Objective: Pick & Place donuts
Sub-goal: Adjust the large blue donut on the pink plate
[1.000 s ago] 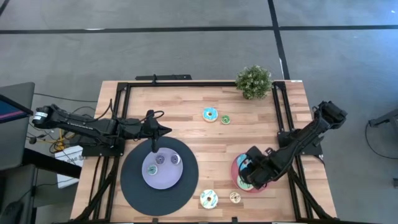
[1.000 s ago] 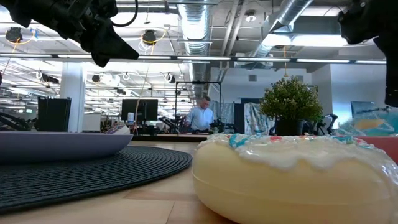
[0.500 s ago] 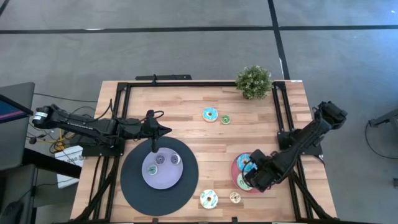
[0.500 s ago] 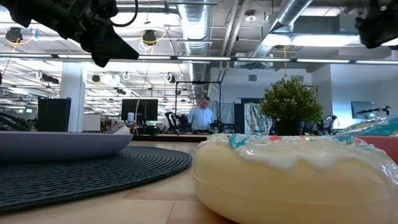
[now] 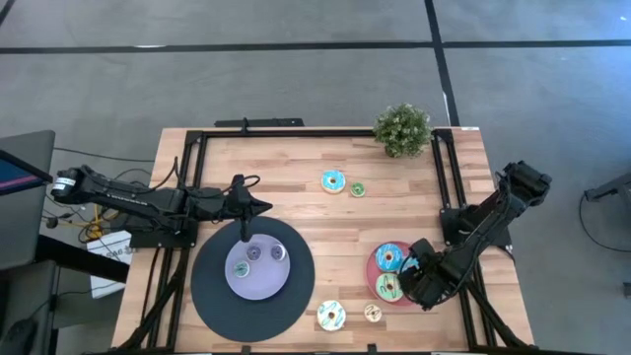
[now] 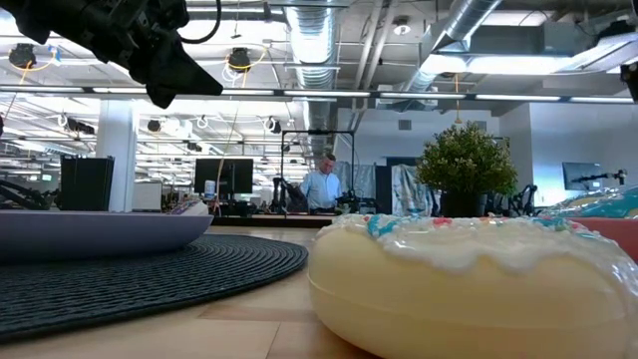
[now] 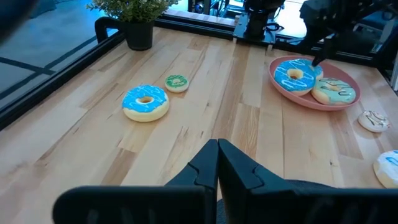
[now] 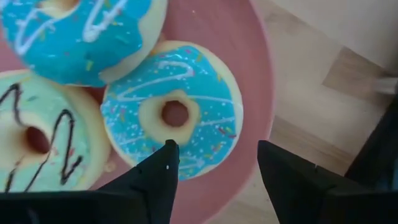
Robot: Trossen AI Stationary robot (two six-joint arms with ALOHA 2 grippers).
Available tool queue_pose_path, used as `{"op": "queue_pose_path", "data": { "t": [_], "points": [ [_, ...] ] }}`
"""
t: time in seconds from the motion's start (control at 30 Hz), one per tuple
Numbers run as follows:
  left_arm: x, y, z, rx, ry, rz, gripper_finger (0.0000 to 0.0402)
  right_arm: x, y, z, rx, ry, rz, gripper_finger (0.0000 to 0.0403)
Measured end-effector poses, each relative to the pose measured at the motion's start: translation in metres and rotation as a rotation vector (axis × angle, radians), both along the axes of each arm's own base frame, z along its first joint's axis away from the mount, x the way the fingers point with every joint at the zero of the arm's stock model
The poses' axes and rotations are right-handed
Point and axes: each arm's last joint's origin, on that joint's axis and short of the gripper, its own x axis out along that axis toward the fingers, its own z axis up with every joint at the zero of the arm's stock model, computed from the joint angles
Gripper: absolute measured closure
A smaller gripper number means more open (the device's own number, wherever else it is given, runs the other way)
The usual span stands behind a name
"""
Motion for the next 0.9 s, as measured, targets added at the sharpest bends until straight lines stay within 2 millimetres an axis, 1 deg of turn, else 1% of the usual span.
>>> {"op": "queue_pose_path", "data": {
  "t": [0.17, 0.53, 0.9],
  "points": [
    [0.0, 0.0, 0.0, -0.001, 0.0, 0.0, 0.0401, -0.0029, -0.0034, -0.0067, -0.012, 0.007, -0.018, 0.0212],
    [0.0, 0.0, 0.0, -0.001, 0.0, 0.0, 0.0401, -0.0004, -0.0014, -0.007, 0.0, -0.029, -0.02, 0.0259],
    [0.0, -0.0001, 0.0, -0.001, 0.0, 0.0, 0.0401, 0.0009, -0.0001, -0.0072, 0.014, -0.047, -0.035, 0.0291]
  ]
}}
